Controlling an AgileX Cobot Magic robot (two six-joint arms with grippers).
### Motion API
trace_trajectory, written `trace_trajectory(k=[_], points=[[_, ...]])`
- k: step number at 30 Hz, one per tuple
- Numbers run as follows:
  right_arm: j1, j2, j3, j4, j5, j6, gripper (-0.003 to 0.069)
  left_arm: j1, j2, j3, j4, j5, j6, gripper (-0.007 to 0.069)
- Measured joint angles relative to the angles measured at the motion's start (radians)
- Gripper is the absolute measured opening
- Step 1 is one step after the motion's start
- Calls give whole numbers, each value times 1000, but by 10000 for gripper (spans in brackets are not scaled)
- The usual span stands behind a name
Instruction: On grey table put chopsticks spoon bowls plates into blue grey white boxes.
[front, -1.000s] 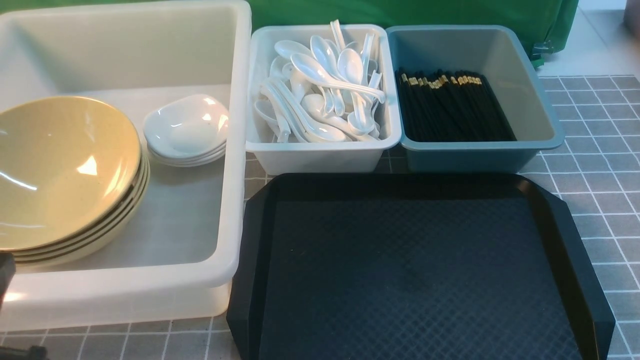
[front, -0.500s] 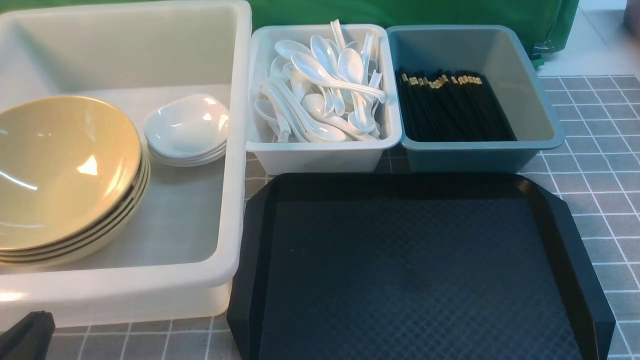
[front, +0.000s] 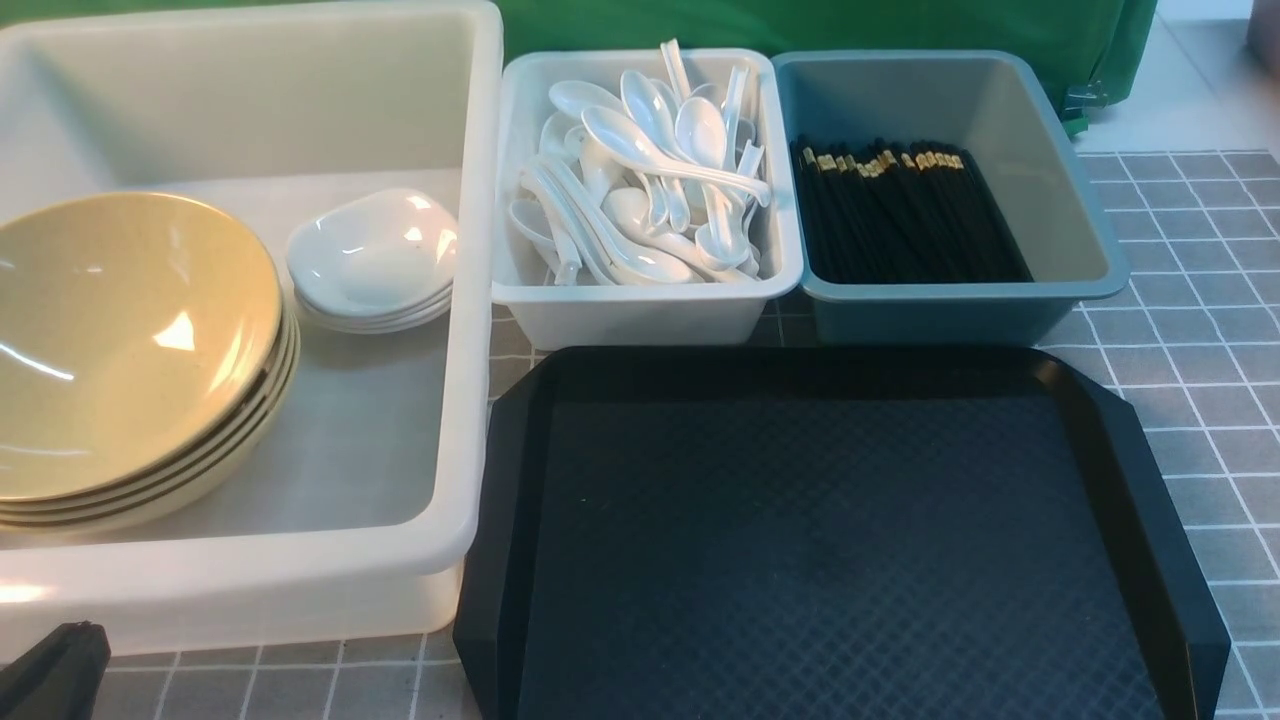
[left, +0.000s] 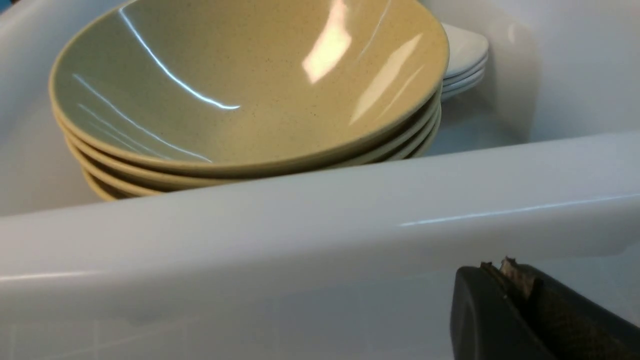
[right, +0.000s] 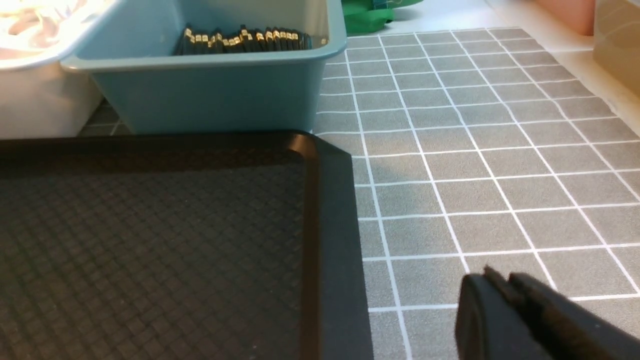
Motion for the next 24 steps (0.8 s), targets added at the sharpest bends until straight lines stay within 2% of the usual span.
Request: trace_trajectory(k=[24], points=[[0,0,0,0,0,7,97,0,0,0,0,0,0,-11]])
